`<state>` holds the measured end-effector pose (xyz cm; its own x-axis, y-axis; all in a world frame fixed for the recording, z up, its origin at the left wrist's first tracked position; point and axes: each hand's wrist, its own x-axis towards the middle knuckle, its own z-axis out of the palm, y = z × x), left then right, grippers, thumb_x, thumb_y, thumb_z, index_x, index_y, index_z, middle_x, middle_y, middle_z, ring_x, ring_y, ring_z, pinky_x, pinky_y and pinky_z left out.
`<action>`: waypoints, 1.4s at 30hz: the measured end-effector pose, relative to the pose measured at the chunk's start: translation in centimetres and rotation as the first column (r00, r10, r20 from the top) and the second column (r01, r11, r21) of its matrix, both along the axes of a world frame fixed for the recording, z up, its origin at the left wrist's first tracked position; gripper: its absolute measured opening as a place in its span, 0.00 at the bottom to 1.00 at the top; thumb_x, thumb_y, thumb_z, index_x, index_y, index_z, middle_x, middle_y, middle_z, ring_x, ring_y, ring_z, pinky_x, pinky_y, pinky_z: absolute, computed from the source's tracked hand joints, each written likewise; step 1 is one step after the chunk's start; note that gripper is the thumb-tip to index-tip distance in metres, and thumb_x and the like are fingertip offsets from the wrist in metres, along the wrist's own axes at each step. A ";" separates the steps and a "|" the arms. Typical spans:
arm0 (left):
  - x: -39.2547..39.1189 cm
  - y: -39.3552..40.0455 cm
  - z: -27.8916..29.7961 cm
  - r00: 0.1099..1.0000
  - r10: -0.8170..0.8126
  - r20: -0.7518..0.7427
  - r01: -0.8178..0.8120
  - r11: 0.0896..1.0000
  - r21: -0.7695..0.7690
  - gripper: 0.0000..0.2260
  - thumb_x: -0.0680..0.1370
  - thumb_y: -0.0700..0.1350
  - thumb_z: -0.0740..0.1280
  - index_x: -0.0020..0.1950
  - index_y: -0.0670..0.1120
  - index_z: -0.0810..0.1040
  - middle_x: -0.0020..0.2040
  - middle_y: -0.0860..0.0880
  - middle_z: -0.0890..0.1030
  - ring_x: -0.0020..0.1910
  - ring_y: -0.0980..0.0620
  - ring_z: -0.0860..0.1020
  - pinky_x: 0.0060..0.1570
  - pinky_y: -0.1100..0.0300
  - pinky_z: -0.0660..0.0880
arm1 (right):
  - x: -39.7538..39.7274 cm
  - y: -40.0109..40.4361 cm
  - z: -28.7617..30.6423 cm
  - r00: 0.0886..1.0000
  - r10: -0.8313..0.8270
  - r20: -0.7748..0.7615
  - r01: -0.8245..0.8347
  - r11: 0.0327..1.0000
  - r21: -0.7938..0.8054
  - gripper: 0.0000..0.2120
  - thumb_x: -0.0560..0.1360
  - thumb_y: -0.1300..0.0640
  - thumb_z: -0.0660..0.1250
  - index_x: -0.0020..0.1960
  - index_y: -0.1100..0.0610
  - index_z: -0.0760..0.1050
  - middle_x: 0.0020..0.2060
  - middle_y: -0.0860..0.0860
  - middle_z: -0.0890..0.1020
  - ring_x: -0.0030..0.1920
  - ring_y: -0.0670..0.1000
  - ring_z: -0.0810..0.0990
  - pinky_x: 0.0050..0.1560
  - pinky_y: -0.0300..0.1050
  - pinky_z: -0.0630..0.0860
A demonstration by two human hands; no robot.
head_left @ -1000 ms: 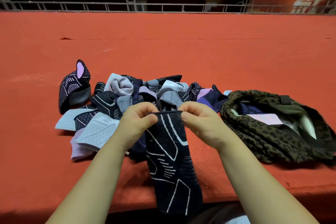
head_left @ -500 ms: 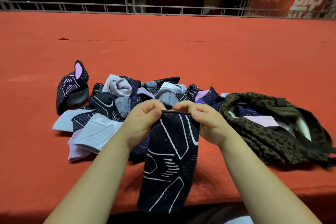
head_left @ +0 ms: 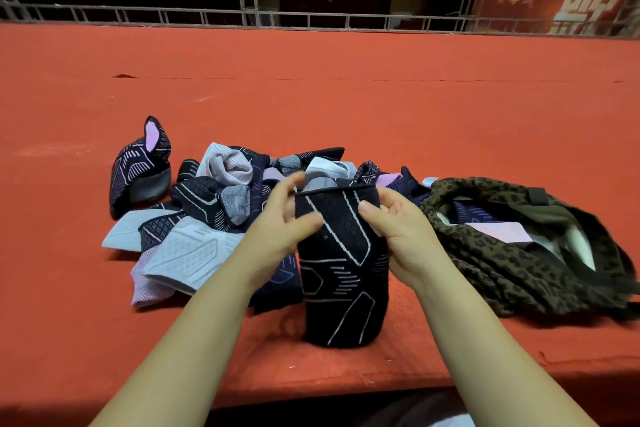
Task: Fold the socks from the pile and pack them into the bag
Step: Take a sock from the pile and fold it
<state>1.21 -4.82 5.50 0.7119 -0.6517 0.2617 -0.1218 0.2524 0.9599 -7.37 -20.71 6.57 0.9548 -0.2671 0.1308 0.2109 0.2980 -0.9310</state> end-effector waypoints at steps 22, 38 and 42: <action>4.1 -3.5 -2.7 0.993 0.109 0.045 -0.118 0.909 0.399 0.06 0.69 0.41 0.72 0.44 0.47 0.78 0.40 0.52 0.82 0.40 0.53 0.79 0.43 0.61 0.75 | 0.5 -5.3 -2.6 0.935 -0.331 -0.127 0.214 0.813 -0.541 0.12 0.71 0.66 0.71 0.53 0.54 0.80 0.32 0.47 0.80 0.34 0.42 0.77 0.40 0.34 0.72; -0.6 -1.0 -10.7 0.812 -0.169 0.559 -0.319 0.672 0.668 0.12 0.68 0.46 0.74 0.51 0.50 0.79 0.44 0.56 0.75 0.47 0.56 0.72 0.53 0.61 0.69 | -4.0 -4.4 -12.3 0.913 -0.257 -0.315 -0.104 0.602 -0.792 0.16 0.65 0.64 0.75 0.37 0.47 0.72 0.37 0.44 0.76 0.38 0.42 0.73 0.42 0.35 0.68; -0.1 -0.5 -11.0 0.773 -0.180 0.609 -0.329 0.707 0.626 0.12 0.65 0.53 0.73 0.44 0.50 0.78 0.44 0.55 0.72 0.48 0.53 0.70 0.52 0.60 0.66 | -3.9 -4.6 -12.3 0.950 -0.228 -0.212 -0.091 0.449 -0.889 0.17 0.63 0.58 0.75 0.37 0.43 0.69 0.49 0.43 0.74 0.52 0.45 0.71 0.53 0.29 0.62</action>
